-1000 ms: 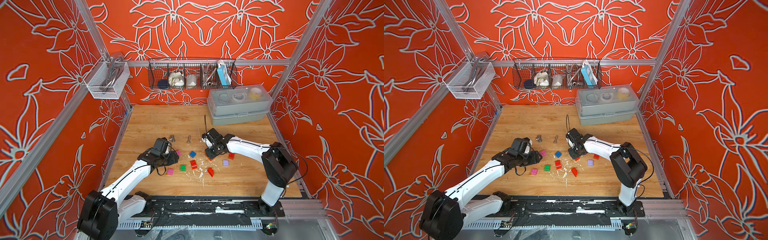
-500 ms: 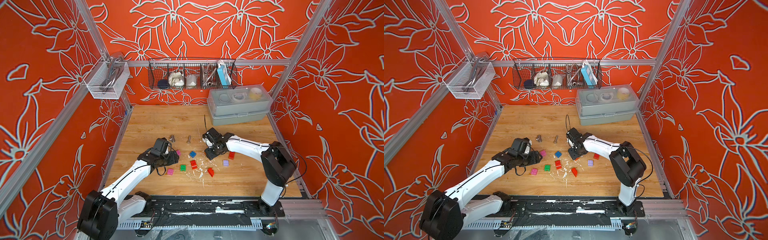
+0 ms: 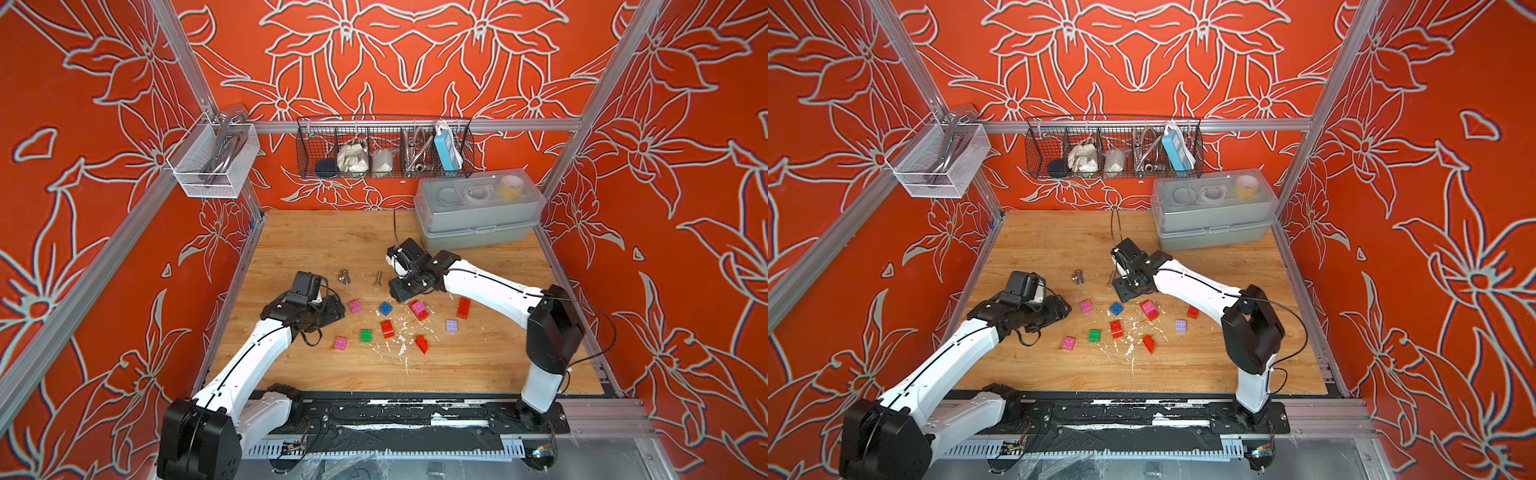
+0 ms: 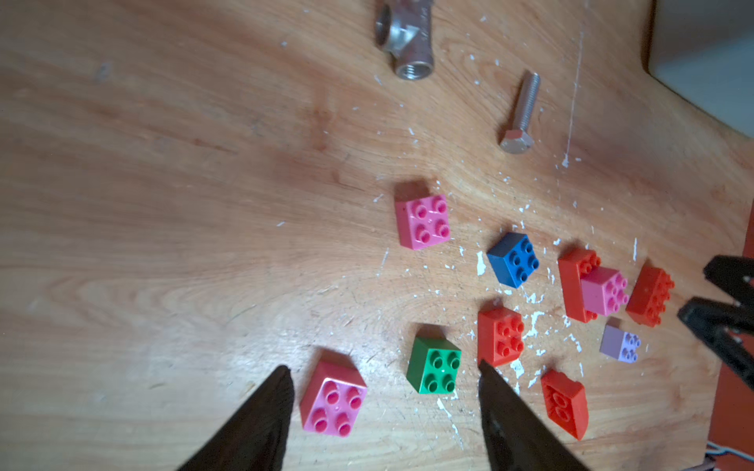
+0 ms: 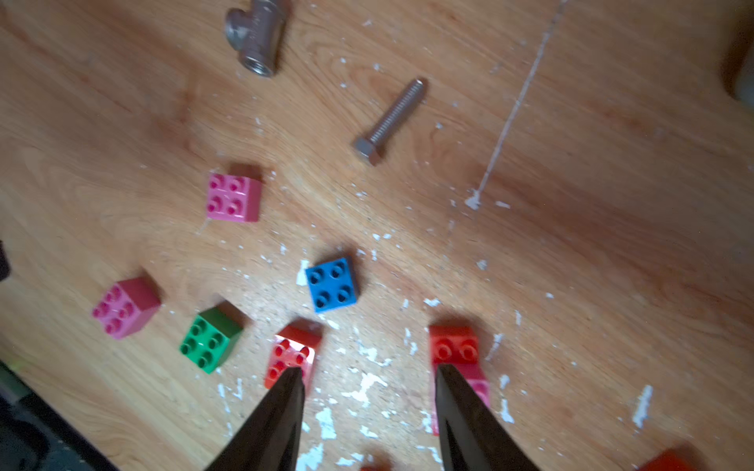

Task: Assemble the number 1 with lego
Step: Assemble the lego brick with the lego brick, then pick up the lego brick from the center of the board.

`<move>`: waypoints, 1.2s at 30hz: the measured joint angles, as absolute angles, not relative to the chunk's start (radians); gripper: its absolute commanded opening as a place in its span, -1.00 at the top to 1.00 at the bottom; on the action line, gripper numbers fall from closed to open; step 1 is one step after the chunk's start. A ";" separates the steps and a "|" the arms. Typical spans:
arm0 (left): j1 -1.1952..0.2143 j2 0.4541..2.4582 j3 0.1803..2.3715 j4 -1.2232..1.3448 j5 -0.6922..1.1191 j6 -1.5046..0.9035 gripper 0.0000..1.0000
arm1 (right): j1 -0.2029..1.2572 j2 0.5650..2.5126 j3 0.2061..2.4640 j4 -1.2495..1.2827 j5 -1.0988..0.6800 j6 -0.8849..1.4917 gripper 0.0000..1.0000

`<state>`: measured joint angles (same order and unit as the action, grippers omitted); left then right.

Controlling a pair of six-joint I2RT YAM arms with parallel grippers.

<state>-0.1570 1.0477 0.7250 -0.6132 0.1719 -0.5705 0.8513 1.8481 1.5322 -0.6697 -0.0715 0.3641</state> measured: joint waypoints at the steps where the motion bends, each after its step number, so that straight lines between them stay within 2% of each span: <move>1: -0.133 1.048 0.744 -0.638 0.178 -0.559 -0.46 | 0.865 1.877 1.569 -0.672 -0.072 0.382 -0.14; 7: 0.017 1.041 0.836 -0.730 0.207 -0.467 -0.46 | 0.931 2.060 1.756 -0.694 -0.062 0.468 -0.14; 10: 0.048 1.033 0.835 -0.755 0.229 -0.440 -0.45 | 0.956 2.142 1.839 -0.719 -0.056 0.492 -0.22; 16: 0.053 1.033 0.817 -0.761 0.292 -0.419 -0.42 | 0.992 2.267 1.992 -0.777 -0.024 0.517 -0.32; 24: 0.053 1.020 0.803 -0.753 0.332 -0.415 -0.40 | 1.001 2.354 2.081 -0.814 -0.019 0.538 -0.16; 36: 0.053 1.019 0.803 -0.746 0.356 -0.415 -0.40 | 1.005 2.418 2.131 -0.833 -0.020 0.559 -0.17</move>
<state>0.0532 1.0187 0.8032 -0.7464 0.3565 -0.4149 1.0046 2.4180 2.1311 -0.8330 -0.0200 0.5591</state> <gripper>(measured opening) 0.701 0.598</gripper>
